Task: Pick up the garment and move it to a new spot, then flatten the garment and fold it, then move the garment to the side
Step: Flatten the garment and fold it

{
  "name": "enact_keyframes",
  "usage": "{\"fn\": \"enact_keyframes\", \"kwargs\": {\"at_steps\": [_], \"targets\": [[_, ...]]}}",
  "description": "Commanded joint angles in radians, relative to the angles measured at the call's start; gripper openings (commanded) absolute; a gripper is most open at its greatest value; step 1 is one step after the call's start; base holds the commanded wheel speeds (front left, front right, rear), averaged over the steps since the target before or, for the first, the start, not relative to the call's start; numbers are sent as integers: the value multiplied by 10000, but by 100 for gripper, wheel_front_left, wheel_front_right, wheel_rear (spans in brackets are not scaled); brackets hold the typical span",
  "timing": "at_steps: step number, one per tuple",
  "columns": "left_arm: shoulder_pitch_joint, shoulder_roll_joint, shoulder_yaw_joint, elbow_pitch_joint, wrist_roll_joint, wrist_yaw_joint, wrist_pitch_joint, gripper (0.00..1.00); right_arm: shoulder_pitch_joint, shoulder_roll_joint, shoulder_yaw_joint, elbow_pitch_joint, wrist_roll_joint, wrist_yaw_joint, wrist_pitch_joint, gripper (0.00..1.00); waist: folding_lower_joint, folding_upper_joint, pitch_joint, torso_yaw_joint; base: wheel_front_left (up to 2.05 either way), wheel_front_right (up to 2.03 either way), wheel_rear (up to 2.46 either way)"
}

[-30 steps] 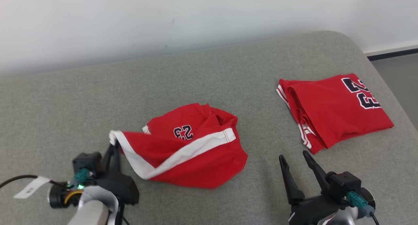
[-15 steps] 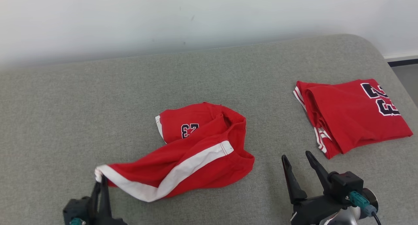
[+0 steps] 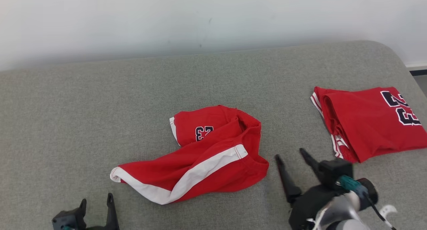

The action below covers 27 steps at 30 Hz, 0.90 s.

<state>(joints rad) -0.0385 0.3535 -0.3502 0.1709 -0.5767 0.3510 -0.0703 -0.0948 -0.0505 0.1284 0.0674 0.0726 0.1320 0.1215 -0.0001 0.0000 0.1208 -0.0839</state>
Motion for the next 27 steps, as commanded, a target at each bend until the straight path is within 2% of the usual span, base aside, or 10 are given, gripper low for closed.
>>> {"fn": "enact_keyframes", "kwargs": {"at_steps": [1,6,10,18,22,23,24,26,27], "targets": [[-243,95,32,69,-42,-49,79,100,-187,-27,319,-61,326,-23,717,100,1,0,18,61,0,0,0],[-904,205,-39,624,-71,-322,343,100,-1075,-275,1333,-388,1182,-23,2650,100,1,0,97,53,0,0,0],[-1571,-7,-187,1278,-202,-603,551,100,-1912,-267,1422,-50,1492,-22,4451,100,1,0,210,135,0,0,0],[-2273,-335,-333,2035,-229,-854,309,100,-2603,-169,2005,235,1674,-23,5495,100,1,0,330,247,0,0,0],[-2437,-471,-367,2325,-276,-973,112,100,-2787,-130,1959,394,1536,-22,5793,100,1,0,363,287,0,0,0],[-2467,-486,-379,2380,-286,-1015,63,100,-2797,-125,1936,433,1521,-22,5814,94,1,0,367,306,0,0,0],[-2470,-510,-396,2436,-289,-1045,5,100,-2797,-122,1922,472,1515,-23,5828,78,1,0,369,326,0,0,0],[-2491,-551,-421,2520,-298,-1057,-72,100,-2835,-127,1899,502,1498,-23,5848,65,1,0,378,365,0,0,0],[-2515,-559,-433,2552,-301,-1086,-89,100,-2855,-149,1900,523,1490,-23,5867,55,1,0,388,383,0,0,0]]}}
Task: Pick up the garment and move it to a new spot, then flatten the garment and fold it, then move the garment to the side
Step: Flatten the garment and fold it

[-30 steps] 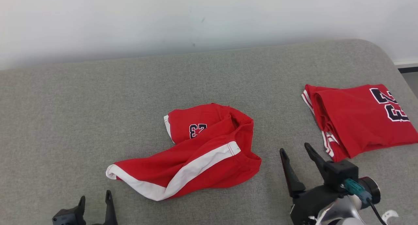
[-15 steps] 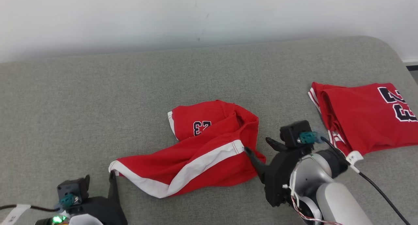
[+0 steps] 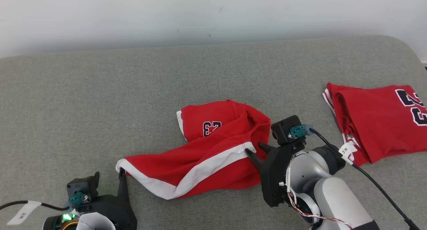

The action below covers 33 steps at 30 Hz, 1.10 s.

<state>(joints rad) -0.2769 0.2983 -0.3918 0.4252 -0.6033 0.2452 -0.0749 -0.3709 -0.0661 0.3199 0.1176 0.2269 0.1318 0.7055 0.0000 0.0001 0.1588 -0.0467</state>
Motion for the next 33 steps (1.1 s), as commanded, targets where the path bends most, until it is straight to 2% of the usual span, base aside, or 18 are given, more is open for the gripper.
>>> {"fn": "enact_keyframes", "kwargs": {"at_steps": [1,3,4,6,8,14,22,32,33], "targets": [[-144,-11,-21,49,-47,-51,-78,100,-114,-14,-14,33,-56,-21,41,48,0,-1,18,27,0,0,0],[-131,-23,-29,120,-61,-52,-132,100,-155,-27,-4,56,-34,-20,46,38,0,-1,37,49,0,0,0],[-123,-25,-33,148,-69,-51,-129,100,-165,-37,-2,66,-18,-21,48,29,0,-1,46,57,0,0,0],[-128,-29,-42,196,-83,-72,-166,100,-188,-52,14,89,18,-20,49,21,0,-1,68,70,0,0,0],[-155,-34,-57,258,-95,-92,-196,100,-188,-66,38,136,50,-20,32,0,0,-1,87,82,0,0,0],[-389,-83,-143,515,-145,-241,-120,100,-221,-207,-292,111,-39,-21,-229,0,0,-1,83,60,0,0,0],[-502,-97,-262,600,-319,-793,-286,100,35,-285,-1214,107,-537,-21,-466,0,0,-1,8,-72,0,0,0],[-616,101,-179,605,-716,-1371,-137,99,210,-194,-1460,164,-718,-22,-449,0,0,-1,9,16,0,0,0],[-648,109,-185,606,-782,-1458,-93,69,213,-183,-1462,157,-720,-22,-443,0,0,-1,18,23,0,0,0]]}}
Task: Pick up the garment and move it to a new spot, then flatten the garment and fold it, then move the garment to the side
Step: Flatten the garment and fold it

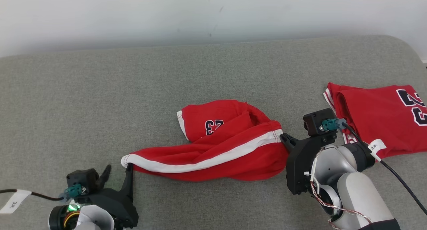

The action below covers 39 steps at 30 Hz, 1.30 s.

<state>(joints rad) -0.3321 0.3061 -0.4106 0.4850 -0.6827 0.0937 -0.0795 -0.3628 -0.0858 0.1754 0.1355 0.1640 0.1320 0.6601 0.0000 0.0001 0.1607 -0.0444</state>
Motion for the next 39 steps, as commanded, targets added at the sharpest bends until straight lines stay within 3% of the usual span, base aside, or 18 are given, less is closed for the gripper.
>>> {"fn": "enact_keyframes", "kwargs": {"at_steps": [1,2,4,5,6,7,12,13,14,19,26,35,39], "targets": [[-131,3,8,9,-90,-47,26,44,134,25,-16,-24,-80,-23,16,0,0,-1,9,4,0,0,0],[-151,-64,43,19,-250,-158,92,32,143,31,-15,-23,-60,-23,21,0,0,-1,20,5,0,0,0],[-200,-90,102,100,-408,-331,189,32,159,34,-2,-26,-18,-23,29,0,0,-1,48,-1,0,0,0],[-252,-72,120,157,-455,-395,219,42,166,26,6,-30,-3,-23,38,0,0,-1,65,-7,0,0,0],[-286,-80,144,220,-532,-435,219,68,167,11,8,-32,16,-23,46,0,0,-1,82,-16,0,0,0],[-326,-100,166,307,-620,-517,231,75,159,-15,-6,-33,30,-23,46,0,0,-1,99,-28,0,0,0],[-586,-121,200,680,-931,-974,369,35,128,-102,-70,-39,33,-23,59,0,0,-1,156,-119,0,0,0],[-635,-110,193,723,-943,-1064,388,9,130,-109,-72,-41,35,-23,60,0,0,-1,160,-141,0,0,0],[-654,-108,195,765,-972,-1127,360,0,135,-111,-76,-37,33,-23,61,0,0,-1,161,-161,0,0,0],[-747,-36,194,878,-862,-1268,-7,0,190,-110,-125,8,40,-23,-11,0,0,-1,118,-217,0,0,0],[-426,193,69,569,-540,-1111,-375,0,416,-130,-252,42,45,-24,-84,0,0,-1,-121,-153,0,0,0],[188,524,144,-252,-666,-772,-166,0,836,-271,-595,72,-69,-24,-41,0,0,-1,-475,-61,0,0,0],[254,491,281,-958,-922,-908,-302,0,778,-205,-493,-202,171,-24,-331,0,0,-1,-571,-85,0,0,0]]}}
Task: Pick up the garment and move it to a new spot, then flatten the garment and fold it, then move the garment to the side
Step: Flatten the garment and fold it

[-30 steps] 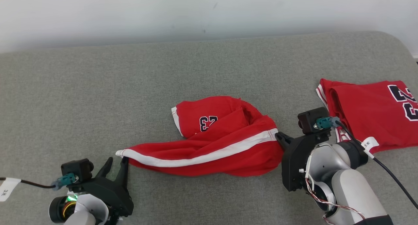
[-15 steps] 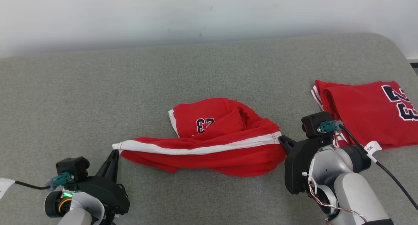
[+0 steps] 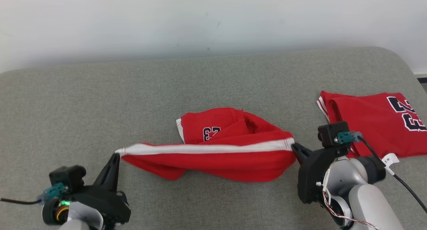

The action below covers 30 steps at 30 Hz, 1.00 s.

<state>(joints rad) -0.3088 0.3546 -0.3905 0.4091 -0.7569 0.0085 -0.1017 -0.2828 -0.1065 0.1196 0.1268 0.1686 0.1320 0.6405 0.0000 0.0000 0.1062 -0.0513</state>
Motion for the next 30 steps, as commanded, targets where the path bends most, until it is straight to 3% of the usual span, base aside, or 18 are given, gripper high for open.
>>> {"fn": "enact_keyframes", "kwargs": {"at_steps": [1,5,12,18,22,26,30], "targets": [[21,6,79,-198,-180,-57,-79,0,-23,2,65,-116,125,-24,-135,0,0,0,-26,-16,0,0,0],[-352,30,293,-1175,-348,-202,-180,0,-622,66,261,-604,662,-24,-869,0,0,0,12,-61,0,0,0],[-2709,206,865,-3073,-936,-383,583,0,-3387,134,427,-937,1983,-22,-2355,0,0,0,1348,-228,0,0,0],[-5849,171,1492,-2855,-1696,-767,1250,0,-6767,296,91,1007,2930,-22,-3378,0,0,0,3170,-501,0,0,0],[-7833,292,1721,-2255,-1549,-879,1218,0,-9023,473,-629,2739,2685,-22,-4680,0,0,0,4148,-539,0,0,0],[-9581,756,1703,-1945,-681,-1057,595,0,-10832,522,-1275,4068,1793,-22,-6369,0,0,0,4806,-558,0,0,0],[-10845,825,1892,-1832,-9,-1198,-810,0,-11920,526,-1773,4866,1033,-24,-8138,0,0,0,4976,-528,0,0,0]]}}
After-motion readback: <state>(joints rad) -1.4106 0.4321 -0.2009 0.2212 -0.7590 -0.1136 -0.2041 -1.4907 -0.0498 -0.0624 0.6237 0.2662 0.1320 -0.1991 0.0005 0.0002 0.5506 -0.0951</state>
